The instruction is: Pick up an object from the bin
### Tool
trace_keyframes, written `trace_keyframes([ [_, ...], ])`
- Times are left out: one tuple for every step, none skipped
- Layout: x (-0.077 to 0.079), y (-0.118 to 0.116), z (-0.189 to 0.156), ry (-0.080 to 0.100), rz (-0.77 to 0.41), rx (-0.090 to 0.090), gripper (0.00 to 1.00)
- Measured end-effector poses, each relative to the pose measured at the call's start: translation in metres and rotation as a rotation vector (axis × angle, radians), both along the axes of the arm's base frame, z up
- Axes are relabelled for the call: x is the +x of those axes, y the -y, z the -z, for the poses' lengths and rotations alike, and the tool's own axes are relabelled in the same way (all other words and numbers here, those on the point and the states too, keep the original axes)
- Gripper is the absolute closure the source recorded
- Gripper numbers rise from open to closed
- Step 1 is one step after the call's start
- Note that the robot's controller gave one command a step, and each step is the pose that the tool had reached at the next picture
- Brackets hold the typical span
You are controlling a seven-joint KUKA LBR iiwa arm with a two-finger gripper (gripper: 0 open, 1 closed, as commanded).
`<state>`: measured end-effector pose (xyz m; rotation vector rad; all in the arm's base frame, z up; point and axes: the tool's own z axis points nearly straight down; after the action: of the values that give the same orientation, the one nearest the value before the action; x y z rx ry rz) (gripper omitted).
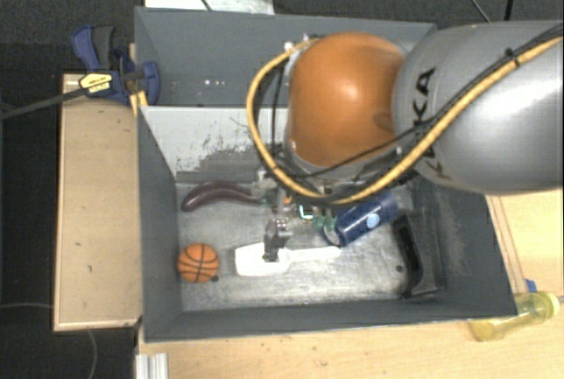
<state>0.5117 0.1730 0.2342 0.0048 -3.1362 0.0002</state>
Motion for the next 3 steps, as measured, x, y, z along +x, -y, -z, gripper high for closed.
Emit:
trace_keyframes([
  [0.002,0.001,-0.004,0.008,0.006,0.001,0.0],
  [-0.006,0.022,0.073,0.012,-0.021,0.002,0.0],
  [-0.019,0.038,0.093,0.005,-0.097,0.001,0.0],
])
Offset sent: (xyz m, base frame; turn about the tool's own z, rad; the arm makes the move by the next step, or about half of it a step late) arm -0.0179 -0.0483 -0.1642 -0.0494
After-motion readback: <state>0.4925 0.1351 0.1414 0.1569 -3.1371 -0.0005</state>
